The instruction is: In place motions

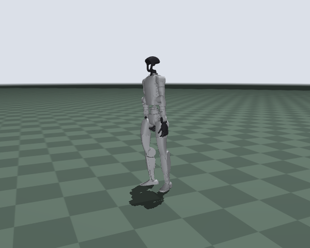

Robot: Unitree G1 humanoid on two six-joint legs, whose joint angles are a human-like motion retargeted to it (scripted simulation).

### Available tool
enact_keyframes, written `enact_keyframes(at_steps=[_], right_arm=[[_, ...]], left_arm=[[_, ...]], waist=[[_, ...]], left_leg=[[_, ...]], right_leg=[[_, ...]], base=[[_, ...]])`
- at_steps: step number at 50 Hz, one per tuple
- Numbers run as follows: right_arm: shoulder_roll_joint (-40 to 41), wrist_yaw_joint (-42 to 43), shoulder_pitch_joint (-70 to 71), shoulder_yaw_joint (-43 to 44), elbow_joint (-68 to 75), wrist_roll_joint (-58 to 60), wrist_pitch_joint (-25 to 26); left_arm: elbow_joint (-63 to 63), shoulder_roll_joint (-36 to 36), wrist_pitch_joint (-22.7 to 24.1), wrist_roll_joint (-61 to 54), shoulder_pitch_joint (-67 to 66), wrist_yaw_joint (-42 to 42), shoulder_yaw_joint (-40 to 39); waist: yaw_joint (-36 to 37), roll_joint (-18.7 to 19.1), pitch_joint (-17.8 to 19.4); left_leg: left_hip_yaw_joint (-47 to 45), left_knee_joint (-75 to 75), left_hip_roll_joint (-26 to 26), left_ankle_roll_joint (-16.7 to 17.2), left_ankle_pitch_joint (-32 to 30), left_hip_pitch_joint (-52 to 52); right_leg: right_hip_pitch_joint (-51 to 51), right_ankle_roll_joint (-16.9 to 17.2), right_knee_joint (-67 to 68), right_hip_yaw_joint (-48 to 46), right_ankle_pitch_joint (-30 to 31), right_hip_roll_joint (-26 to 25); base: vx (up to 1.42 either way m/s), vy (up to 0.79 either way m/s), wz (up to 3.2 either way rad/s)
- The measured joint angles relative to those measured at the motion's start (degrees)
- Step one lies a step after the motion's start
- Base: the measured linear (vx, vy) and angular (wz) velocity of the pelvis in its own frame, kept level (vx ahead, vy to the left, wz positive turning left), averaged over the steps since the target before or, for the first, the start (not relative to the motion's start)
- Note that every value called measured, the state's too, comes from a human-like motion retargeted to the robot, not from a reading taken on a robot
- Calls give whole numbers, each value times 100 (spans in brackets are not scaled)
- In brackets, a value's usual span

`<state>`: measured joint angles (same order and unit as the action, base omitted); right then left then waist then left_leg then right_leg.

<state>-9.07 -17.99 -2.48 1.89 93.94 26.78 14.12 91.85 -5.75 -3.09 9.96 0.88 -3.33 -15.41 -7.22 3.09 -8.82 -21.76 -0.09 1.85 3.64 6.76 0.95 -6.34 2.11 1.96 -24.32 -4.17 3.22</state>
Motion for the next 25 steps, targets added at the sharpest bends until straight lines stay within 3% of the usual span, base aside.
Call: enact_keyframes(at_steps=[18,25], right_arm=[[88,-463,214,-105,-594,-18,-252],[78,-192,184,-141,-454,7,-169]], left_arm=[[145,107,-83,114,-64,-33,31],[68,114,-58,77,-29,-28,51]], waist=[[-35,-9,36],[-4,-45,33]], left_leg=[[-164,-37,-4,-5,90,-127],[-119,-39,-3,4,94,-113]], right_leg=[[-5,-40,-7,209,128,-34],[32,-48,-16,141,136,-27]], base=[[1,0,-6],[0,0,0]])
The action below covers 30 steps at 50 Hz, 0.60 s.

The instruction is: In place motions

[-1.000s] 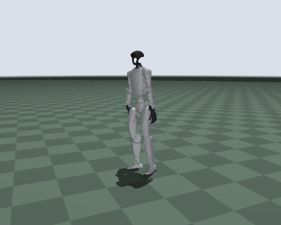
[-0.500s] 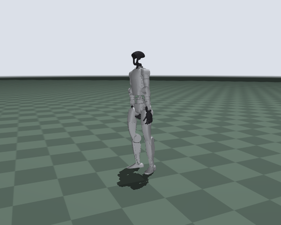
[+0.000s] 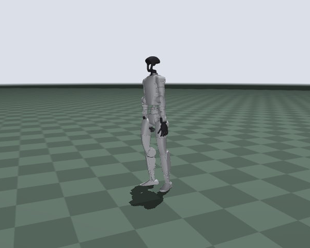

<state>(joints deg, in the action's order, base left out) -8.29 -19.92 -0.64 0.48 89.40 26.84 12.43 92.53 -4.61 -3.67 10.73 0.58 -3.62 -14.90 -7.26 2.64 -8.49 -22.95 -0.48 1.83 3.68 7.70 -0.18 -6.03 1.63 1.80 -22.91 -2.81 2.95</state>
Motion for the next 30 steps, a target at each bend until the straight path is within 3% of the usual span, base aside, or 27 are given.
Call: enact_keyframes(at_steps=[30], right_arm=[[-8,-33,-12,2,130,163,62]], left_arm=[[59,35,16,-1,-64,104,7]], waist=[[-34,-27,-32]], left_leg=[[17,15,69,69,52,53]], right_leg=[[-12,-67,4,-7,80,-44]], base=[[0,0,0]])
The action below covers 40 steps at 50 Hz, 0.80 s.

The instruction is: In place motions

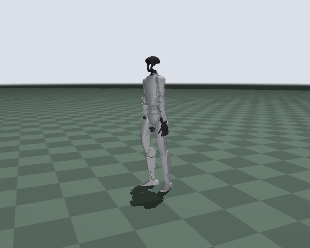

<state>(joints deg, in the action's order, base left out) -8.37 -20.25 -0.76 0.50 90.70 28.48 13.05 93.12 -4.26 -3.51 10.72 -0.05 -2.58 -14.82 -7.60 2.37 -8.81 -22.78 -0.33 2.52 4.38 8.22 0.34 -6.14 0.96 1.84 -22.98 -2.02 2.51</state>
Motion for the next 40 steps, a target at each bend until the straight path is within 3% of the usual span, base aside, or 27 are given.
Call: enact_keyframes(at_steps=[40], right_arm=[[-11,4,33,-131,70,182,-39]], left_arm=[[22,-68,-21,-28,32,319,163]], waist=[[4,-34,-69]], left_leg=[[105,65,83,41,81,35]], right_leg=[[99,-47,3,-125,46,-31]], base=[[0,0,0]])
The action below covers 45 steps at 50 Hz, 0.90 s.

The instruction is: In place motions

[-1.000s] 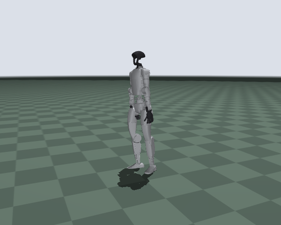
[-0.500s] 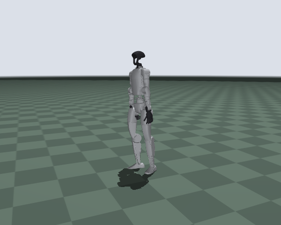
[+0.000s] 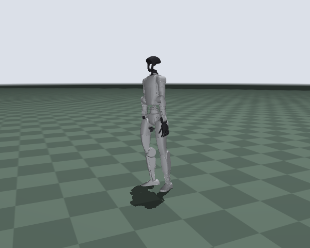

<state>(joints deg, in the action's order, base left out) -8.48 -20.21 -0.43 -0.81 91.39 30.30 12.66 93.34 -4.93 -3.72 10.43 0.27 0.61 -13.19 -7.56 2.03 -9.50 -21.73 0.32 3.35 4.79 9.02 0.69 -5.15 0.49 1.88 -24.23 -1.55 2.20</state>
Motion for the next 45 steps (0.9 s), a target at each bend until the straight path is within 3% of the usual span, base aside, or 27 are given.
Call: enact_keyframes(at_steps=[45], right_arm=[[-44,-144,53,-20,9,108,-22]], left_arm=[[26,-45,-57,53,8,-311,30]], waist=[[31,-2,-17]], left_leg=[[41,44,-40,-37,74,-19]], right_leg=[[85,-21,-25,-4,70,40]], base=[[0,0,0]])
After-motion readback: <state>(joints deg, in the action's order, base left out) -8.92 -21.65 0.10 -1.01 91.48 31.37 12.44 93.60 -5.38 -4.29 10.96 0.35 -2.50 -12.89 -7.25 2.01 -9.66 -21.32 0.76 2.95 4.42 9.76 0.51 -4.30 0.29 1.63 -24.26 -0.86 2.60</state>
